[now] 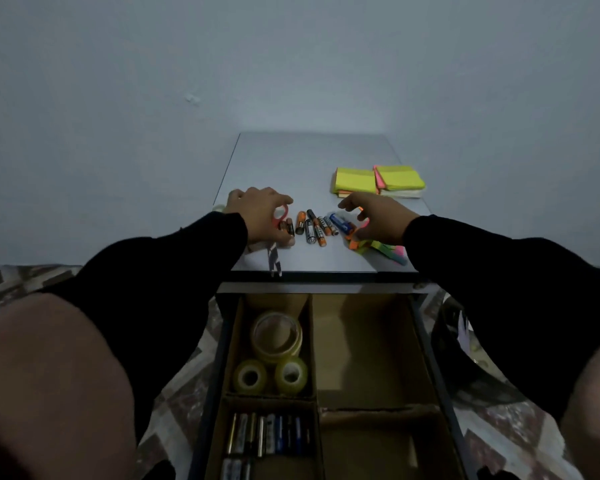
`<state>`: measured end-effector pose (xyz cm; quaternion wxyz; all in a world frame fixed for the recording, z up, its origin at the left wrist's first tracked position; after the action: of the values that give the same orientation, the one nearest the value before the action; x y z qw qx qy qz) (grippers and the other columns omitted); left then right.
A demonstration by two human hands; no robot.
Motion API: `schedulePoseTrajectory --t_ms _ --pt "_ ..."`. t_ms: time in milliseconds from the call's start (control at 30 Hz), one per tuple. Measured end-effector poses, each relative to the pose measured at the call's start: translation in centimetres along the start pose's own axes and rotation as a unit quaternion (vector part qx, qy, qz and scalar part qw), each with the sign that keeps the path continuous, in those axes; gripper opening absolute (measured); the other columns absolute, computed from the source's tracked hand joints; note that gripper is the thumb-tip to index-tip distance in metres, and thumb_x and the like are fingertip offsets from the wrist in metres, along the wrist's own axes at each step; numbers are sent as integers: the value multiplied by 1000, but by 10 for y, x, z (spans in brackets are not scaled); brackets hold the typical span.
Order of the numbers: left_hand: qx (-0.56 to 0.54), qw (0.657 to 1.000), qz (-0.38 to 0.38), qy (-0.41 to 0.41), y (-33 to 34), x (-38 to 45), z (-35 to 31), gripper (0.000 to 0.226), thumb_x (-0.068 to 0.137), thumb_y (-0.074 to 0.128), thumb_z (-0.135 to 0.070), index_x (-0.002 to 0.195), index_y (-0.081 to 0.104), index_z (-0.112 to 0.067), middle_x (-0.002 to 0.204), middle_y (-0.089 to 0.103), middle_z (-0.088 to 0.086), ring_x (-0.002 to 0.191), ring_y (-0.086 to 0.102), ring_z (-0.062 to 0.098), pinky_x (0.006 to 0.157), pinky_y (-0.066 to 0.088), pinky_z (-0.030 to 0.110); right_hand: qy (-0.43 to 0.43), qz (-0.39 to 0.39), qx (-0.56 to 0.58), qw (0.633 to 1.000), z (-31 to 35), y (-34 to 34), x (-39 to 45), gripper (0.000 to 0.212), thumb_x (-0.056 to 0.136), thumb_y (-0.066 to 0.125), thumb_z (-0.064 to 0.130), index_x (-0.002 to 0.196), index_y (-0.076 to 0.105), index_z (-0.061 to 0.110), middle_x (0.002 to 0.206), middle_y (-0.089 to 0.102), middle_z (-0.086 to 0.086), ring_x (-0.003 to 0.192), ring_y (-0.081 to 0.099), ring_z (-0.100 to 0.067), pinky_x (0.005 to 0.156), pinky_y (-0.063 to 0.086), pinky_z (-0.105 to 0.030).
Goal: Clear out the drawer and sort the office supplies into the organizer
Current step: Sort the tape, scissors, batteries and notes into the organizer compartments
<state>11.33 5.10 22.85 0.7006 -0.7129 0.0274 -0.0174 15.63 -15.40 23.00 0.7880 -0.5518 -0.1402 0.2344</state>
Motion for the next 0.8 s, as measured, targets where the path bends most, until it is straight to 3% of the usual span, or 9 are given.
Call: schedulePoseTrajectory --t_ms 100,300,500,600,700,800 --pt "6 999 49 -5 -2 9 3 76 73 67 -58 137 42 -26 133 50 1 123 44 24 107 20 41 -20 19 -48 998 0 0 10 66 79 68 3 138 40 14 141 43 -6 118 49 -23 83 36 -22" --pt "5 998 58 12 10 16 3 63 74 66 -57 128 53 -27 128 53 -2 122 46 21 112 9 46 -53 47 -133 989 3 3 24 63 85 64 10 141 37 13 142 43 -8 122 47 -23 96 36 -27" --pt "20 999 45 3 12 22 5 67 72 67 -59 128 53 -26 133 47 4 125 43 23 111 14 47 -72 54 -181 979 -1 5 39 56 86 62 14 138 43 13 138 47 -10 123 45 -25 100 35 -30" --pt "14 999 44 -8 12 22 5 68 70 69 -59 125 54 -22 132 47 4 124 43 24 111 14 45 -62 72 -189 977 -2 6 44 60 87 61 16 142 36 13 140 44 -12 126 42 -26 101 34 -32" --pt "-23 999 35 -7 9 22 6 65 69 73 -55 122 55 -22 124 53 0 119 47 21 111 12 44 -59 86 -189 976 -1 5 47 63 88 60 20 144 33 14 142 40 -12 129 39 -27 104 32 -31" --pt "-87 996 -1 1 1 25 7 60 67 77 -48 118 55 -24 116 59 -7 113 52 16 109 20 39 -54 80 -173 980 -1 6 53 58 87 62 17 140 40 13 142 44 -10 128 42 -26 103 34 -31"
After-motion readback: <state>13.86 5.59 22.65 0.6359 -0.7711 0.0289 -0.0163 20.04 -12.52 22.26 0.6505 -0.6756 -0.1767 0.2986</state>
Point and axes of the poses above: each hand's wrist, its own x-axis towards the middle knuckle, its own y-axis out of the palm, z = x × y, the point moved 1 cm from there along x, towards the middle knuckle
